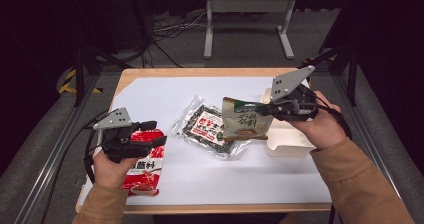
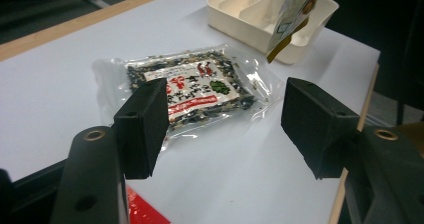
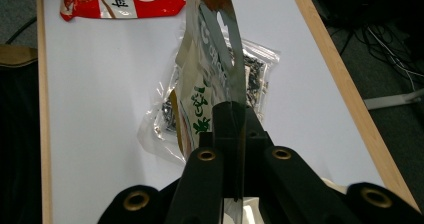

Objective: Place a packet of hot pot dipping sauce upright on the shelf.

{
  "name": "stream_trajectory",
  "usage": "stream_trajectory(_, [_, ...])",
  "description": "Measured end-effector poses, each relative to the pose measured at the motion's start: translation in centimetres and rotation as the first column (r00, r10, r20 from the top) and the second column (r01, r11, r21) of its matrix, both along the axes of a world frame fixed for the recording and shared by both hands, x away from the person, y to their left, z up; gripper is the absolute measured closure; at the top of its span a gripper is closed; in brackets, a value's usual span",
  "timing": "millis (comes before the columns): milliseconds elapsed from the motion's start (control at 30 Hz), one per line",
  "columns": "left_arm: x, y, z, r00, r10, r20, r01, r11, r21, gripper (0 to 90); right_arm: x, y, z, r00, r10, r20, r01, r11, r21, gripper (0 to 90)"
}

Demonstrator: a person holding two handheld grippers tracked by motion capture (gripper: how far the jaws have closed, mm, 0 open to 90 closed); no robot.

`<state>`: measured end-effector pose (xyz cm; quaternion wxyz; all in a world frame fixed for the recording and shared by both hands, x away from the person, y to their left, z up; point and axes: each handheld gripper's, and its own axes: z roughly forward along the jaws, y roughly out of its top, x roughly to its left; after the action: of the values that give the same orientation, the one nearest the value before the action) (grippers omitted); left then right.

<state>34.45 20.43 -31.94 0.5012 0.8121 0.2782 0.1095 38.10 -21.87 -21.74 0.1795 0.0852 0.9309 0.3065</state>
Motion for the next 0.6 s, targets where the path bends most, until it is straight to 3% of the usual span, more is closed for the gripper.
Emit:
stream_trajectory(367, [0.2,0.4,-0.5,0.9996,0.026,-0.010,-0.026,0.9997,0.004,34.8,1.6,-2.6,1.1,0.9976,-0.058,0.037,0.058,0.998,0.009,89.0])
stream_trajectory(600, [0.0,1.0,-0.8,0.9992,0.040,-0.007,-0.040,0.9992,0.006,34.6,2.3,-4.2,1.6,0.9933,-0.101,0.056,0.099,0.994,0.044,89.0])
